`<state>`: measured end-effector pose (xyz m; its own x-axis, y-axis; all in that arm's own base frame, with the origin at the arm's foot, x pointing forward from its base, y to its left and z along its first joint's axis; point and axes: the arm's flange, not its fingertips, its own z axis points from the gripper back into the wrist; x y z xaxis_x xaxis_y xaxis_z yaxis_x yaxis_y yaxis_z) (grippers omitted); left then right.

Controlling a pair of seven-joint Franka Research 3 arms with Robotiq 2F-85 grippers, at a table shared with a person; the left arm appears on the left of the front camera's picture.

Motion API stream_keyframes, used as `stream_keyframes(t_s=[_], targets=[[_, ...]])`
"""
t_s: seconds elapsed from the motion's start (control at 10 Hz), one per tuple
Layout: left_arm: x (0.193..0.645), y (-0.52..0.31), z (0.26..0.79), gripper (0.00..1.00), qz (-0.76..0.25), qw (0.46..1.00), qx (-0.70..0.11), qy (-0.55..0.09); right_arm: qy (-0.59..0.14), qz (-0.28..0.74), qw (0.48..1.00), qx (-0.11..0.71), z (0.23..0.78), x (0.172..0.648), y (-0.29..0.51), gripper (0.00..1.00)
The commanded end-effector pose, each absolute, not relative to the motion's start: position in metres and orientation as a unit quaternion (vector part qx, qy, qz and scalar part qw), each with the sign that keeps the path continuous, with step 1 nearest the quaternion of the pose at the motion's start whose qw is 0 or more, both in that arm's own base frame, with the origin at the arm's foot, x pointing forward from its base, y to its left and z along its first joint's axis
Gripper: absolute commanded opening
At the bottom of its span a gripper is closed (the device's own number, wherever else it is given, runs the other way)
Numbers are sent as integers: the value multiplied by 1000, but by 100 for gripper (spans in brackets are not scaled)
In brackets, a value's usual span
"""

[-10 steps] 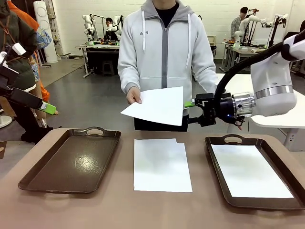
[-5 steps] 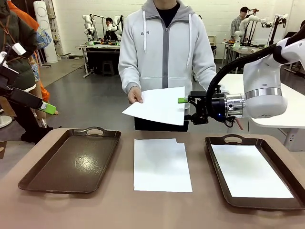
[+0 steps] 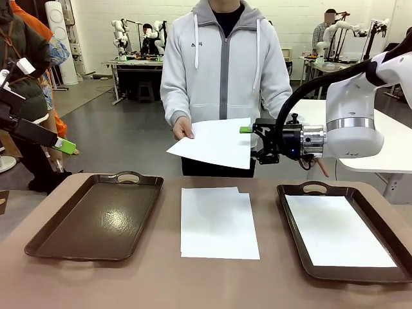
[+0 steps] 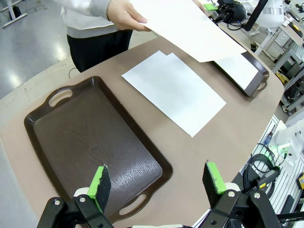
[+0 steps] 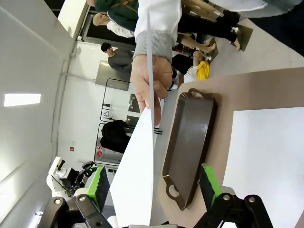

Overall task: Sort the A4 documents.
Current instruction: Receive the A4 Paper.

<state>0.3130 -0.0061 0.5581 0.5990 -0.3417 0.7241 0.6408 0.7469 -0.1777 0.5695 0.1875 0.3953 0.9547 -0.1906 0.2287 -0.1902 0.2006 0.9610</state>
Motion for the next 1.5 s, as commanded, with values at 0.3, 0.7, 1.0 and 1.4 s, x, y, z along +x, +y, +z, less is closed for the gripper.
stream_keyframes(t_s=[0.3, 0.7, 1.0, 1.4], targets=[[313, -5, 558, 100, -287, 865, -220, -348, -126, -42, 724, 676, 391, 577, 199, 100], [313, -5, 558, 100, -287, 865, -220, -348, -113, -52, 714, 689, 389, 579, 198, 100], [313, -5, 558, 100, -287, 865, -220, -348, -101, -47, 713, 692, 386, 578, 201, 81], [313, -5, 558, 100, -287, 865, -220, -348, -96, -40, 717, 690, 387, 579, 204, 45]])
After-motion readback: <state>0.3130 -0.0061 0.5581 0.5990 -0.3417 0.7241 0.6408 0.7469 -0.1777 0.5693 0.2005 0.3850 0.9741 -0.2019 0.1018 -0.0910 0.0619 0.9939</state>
